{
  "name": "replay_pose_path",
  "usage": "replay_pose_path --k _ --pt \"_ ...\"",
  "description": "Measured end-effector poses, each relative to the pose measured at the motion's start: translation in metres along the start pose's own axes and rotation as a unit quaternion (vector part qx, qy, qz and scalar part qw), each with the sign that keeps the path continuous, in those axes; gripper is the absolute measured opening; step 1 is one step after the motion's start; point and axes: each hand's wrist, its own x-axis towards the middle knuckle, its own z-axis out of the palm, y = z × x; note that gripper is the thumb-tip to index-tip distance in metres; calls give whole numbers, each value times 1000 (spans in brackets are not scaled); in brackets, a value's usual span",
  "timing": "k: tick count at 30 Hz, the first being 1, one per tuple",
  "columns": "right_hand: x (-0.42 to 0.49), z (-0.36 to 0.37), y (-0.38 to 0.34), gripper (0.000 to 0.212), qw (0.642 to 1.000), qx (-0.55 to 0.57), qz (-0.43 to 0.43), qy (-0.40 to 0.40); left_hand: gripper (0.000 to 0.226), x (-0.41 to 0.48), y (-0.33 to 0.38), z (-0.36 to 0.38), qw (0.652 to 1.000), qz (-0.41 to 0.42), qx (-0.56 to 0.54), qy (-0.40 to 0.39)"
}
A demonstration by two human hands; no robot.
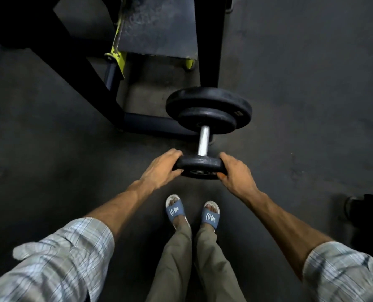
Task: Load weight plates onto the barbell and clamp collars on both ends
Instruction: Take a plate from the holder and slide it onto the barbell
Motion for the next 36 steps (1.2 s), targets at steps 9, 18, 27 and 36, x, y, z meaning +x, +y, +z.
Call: replay_pose_path --k 9,18,27,36 --pt "-76 -9 -46 28 997 14 -30 -66 29 -115 29 -7 994 -90 -56 33" --pt "-153 -80 -192 31 975 21 -215 -53 31 -309 65 -98 943 -146 -165 248" --pt "-225 -97 -367 44 918 4 -395 -16 41 -496 51 -169 885 -140 -141 421" --pt "-282 -70 -514 43 889 44 -455 27 47 -626 -2 -239 841 -94 -108 522"
